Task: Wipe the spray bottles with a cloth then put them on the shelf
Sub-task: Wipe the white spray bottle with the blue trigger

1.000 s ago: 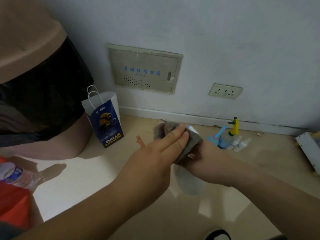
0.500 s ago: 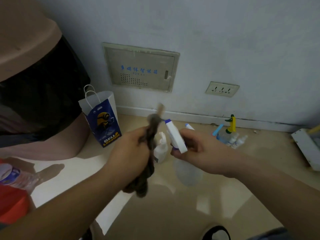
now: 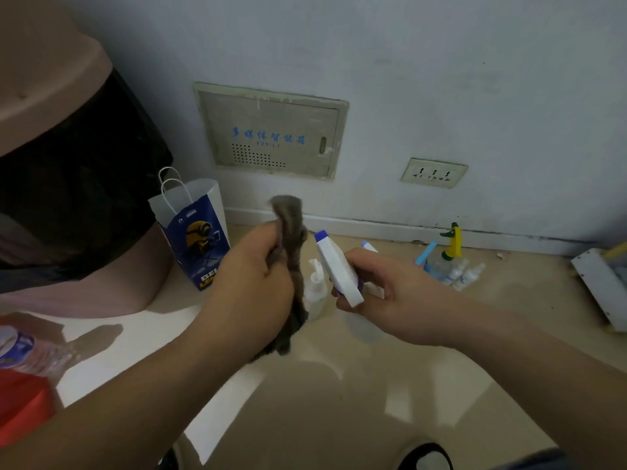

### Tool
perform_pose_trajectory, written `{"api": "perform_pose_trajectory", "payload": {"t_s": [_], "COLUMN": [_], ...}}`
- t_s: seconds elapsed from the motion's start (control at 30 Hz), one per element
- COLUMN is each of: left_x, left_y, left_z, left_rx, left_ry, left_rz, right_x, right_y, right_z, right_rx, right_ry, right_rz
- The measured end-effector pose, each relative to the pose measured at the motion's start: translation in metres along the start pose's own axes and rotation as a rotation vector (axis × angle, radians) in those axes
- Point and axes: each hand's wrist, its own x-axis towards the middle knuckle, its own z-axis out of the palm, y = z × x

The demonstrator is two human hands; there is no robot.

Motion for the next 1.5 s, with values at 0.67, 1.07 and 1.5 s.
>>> {"api": "perform_pose_trajectory", "payload": {"t_s": [0.67,1.07,1.5], "left_x": [-0.019,0.004,-0.02], "left_y": [-0.025,-0.015,0.002], "left_z": [0.024,0.003,0.028], "left_rx": [0.414,-0.134,0.165], "left_ry": [-0.068,-0.081,-0.146], "left_rz": [0.405,-0.403,0.04], "right_x": [0.002,0.002,0.004], "right_y": [-0.014,0.005,-0.005], "right_z": [0.004,-0.004,0.016], "right_rx": [0.013,0.173,-0.072], "right_ry": [0.049,0.034,0.12], "right_rz": [0.081,0.113,0.048]}}
